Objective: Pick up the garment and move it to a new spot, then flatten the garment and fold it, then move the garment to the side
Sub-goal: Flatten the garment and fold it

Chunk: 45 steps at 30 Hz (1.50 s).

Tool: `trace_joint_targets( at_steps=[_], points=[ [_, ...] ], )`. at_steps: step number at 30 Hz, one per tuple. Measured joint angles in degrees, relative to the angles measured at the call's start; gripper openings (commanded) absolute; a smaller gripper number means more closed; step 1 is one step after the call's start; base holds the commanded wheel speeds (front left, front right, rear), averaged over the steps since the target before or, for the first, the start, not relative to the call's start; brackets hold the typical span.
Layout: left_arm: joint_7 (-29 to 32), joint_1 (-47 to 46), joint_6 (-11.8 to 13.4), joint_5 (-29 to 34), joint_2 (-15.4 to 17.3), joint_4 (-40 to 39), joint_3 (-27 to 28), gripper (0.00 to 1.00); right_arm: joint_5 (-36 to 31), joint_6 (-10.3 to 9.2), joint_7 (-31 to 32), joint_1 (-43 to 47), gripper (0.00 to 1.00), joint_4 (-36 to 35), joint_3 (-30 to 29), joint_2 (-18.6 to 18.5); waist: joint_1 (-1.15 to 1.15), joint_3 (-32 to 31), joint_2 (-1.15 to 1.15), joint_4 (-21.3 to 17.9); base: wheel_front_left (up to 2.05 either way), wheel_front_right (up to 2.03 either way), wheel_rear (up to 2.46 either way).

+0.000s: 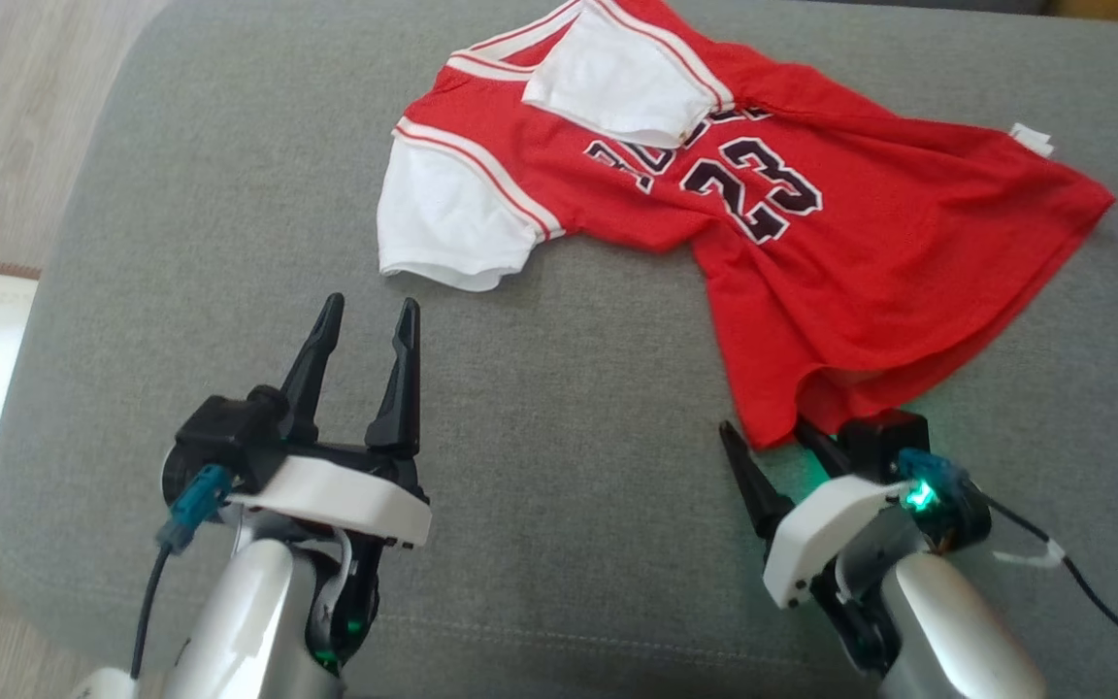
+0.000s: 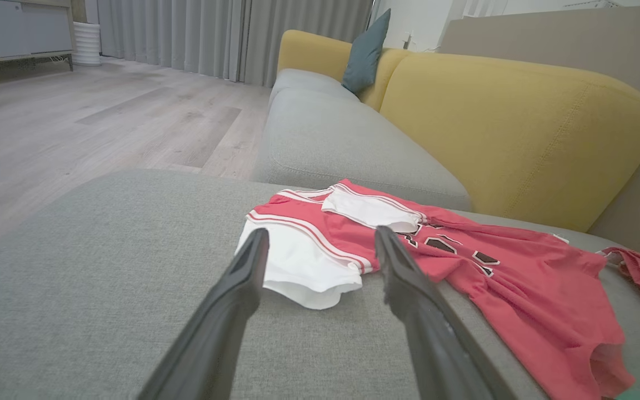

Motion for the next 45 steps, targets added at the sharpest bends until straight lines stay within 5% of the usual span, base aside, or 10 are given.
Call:
trace_joint_targets(
  at_steps=[4,5,6,7,16,29,34,35,36,45],
  points=[
    [0.0,-0.1,0.0,0.0,0.0,0.0,0.0,1.00,-1.6,0.00,-0.5,-2.9,1.00,2.8,0.5,0.0,0.00,0.8,0.00,0.5,0.00,0.00,0.00],
    [0.0,-0.2,0.0,0.0,0.0,0.0,-0.1,1.00,-2.1,0.00,-0.6,-3.5,0.85,3.4,0.6,0.0,0.00,0.9,0.00,0.6,0.00,0.00,0.00],
    [0.0,-0.4,0.0,0.0,0.0,0.0,-0.1,1.00,-2.6,0.00,-0.7,-4.2,0.29,4.0,0.7,0.0,0.00,1.1,0.00,0.7,0.00,0.00,0.00],
    [0.0,-0.5,0.0,-0.1,0.0,0.0,-0.1,1.00,-3.3,0.00,-0.7,-4.7,0.00,4.6,0.8,0.0,0.00,1.2,0.00,0.7,0.00,0.00,0.00],
    [0.0,-1.0,0.1,-0.5,0.0,0.1,0.4,1.00,-7.7,0.00,-1.8,-5.8,0.00,7.0,-1.6,-0.4,0.00,-0.2,0.00,-0.7,0.00,0.00,0.00],
    [0.0,1.0,0.2,-0.5,0.0,0.1,0.7,1.00,-6.9,0.00,5.0,2.5,0.00,-4.9,-6.2,-12.4,0.00,-4.8,0.00,-4.2,0.00,0.00,0.00],
    [0.0,1.5,0.6,-0.5,0.0,0.0,0.1,1.00,-6.4,0.00,7.3,4.5,0.00,-8.4,-8.7,-13.4,0.00,-5.4,0.00,-4.7,0.00,0.00,0.00],
    [0.0,1.6,0.6,-0.5,0.0,0.0,0.0,1.00,-6.3,0.00,7.2,4.8,0.20,-8.9,-9.4,-13.2,0.00,-5.4,0.00,-4.8,0.00,0.00,0.00],
    [0.0,1.7,0.6,-0.5,0.0,0.0,-0.1,1.00,-6.3,0.00,7.2,5.1,1.00,-9.4,-9.8,-13.0,0.00,-5.5,0.00,-4.8,0.00,0.00,0.00],
    [0.0,2.0,0.5,-0.4,0.0,0.1,-0.1,1.00,-6.2,0.00,3.8,6.9,1.00,-15.2,-16.2,-5.6,0.00,-6.3,0.00,-6.2,0.00,0.00,0.00]
  ],
)
